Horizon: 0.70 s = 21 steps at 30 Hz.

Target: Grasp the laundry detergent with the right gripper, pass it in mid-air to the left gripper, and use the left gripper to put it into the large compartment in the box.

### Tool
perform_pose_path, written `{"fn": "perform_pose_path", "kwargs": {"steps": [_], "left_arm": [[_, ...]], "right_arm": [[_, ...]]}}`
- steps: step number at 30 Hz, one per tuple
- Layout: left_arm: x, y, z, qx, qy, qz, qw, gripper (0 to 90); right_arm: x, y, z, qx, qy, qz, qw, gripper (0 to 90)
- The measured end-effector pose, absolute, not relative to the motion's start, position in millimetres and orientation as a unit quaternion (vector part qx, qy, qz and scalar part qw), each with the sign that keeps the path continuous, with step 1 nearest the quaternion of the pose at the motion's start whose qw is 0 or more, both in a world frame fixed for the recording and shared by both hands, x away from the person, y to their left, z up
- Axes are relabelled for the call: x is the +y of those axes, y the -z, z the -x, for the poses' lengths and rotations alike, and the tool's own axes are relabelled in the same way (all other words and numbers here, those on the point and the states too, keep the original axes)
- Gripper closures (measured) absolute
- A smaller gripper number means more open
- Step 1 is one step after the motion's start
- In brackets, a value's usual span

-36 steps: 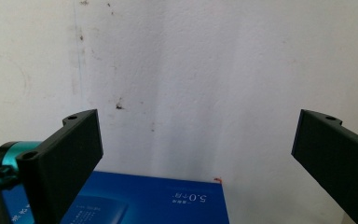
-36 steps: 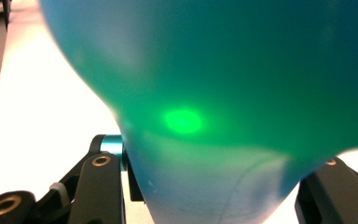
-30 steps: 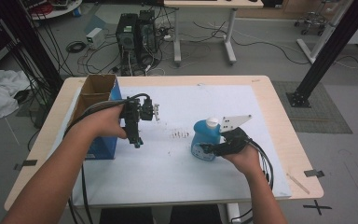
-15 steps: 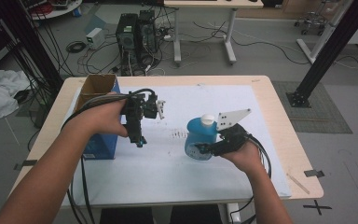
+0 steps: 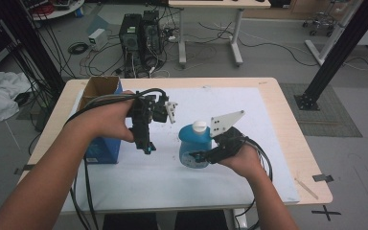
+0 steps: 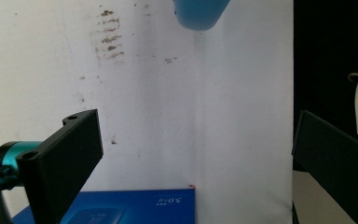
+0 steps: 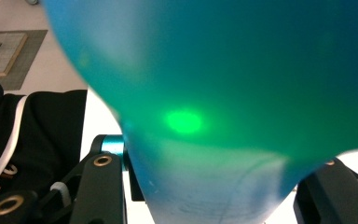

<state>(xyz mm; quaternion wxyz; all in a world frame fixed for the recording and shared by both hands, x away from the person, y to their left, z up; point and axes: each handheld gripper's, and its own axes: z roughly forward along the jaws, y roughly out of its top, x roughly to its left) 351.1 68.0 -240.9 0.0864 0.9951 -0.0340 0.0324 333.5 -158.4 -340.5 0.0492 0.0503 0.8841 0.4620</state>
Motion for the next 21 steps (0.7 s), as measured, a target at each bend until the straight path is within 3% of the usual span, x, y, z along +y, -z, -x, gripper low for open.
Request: {"fn": "perform_pose_path", "kwargs": {"steps": [21], "left_arm": [[39, 242, -337, -0.069, -0.022, -0.993, 0.090, 1.6]], "right_arm": [[-125, 348, -332, 0.892, -0.451, -0.023, 0.032, 47.6]]}}
